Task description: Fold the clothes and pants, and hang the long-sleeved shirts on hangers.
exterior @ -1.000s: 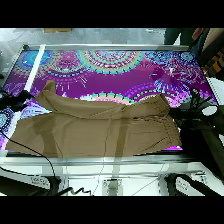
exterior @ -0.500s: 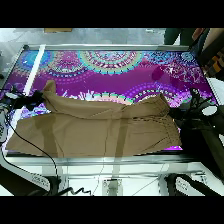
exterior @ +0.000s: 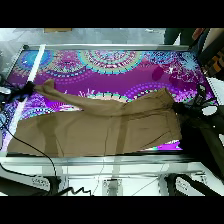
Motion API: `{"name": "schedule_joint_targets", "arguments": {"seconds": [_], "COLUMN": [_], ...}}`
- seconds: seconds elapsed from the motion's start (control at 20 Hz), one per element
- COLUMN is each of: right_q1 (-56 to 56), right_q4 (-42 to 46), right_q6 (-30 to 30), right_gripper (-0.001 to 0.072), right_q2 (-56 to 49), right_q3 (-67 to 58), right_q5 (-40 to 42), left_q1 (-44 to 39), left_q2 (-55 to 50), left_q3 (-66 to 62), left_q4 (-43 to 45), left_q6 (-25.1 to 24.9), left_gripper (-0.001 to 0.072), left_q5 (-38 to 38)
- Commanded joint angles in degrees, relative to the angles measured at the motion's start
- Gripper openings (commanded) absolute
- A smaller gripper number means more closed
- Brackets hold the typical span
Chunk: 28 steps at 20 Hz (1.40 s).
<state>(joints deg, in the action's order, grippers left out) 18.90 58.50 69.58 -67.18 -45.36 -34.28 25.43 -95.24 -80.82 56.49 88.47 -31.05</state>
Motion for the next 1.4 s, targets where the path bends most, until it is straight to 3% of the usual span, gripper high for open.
{"name": "schedule_joint_targets", "arguments": {"seconds": [0.0,0.2,0.45,0.6,0.9,1.15,1.35], "right_q1": [0.02,0.02,0.02,-0.02,-0.02,-0.02,-0.02], "right_q4": [0.22,0.20,0.44,0.17,1.20,3.28,3.02], "right_q6": [1.95,3.34,3.28,3.30,3.28,3.28,3.28], "right_gripper": [0.0031,0.0031,0.0031,0.0031,0.0031,0.0032,0.0032], "right_q2": [-0.09,-1.31,-2.05,-4.57,-9.03,-9.14,-9.20], "right_q3": [-0.07,-0.17,-0.17,-0.20,-0.17,-0.17,-0.20], "right_q5": [7.56,8.20,8.13,6.88,4.55,3.91,6.34], "left_q1": [2.10,4.81,4.61,4.50,4.55,4.50,4.04], "left_q2": [5.38,9.62,12.59,11.13,8.04,5.11,4.63], "left_q3": [-1.77,-2.12,-2.05,0.13,11.32,12.66,12.66], "left_q4": [3.32,3.93,22.29,25.20,25.64,25.53,24.30], "left_q6": [-0.17,-0.26,-0.42,-0.20,0.20,0.24,3.10], "left_gripper": [0.0009,0.0010,0.0012,0.0012,0.0013,0.0014,0.0013], "left_q5": [1.46,-1.49,-12.76,-17.53,-17.14,-16.09,-8.76]}}
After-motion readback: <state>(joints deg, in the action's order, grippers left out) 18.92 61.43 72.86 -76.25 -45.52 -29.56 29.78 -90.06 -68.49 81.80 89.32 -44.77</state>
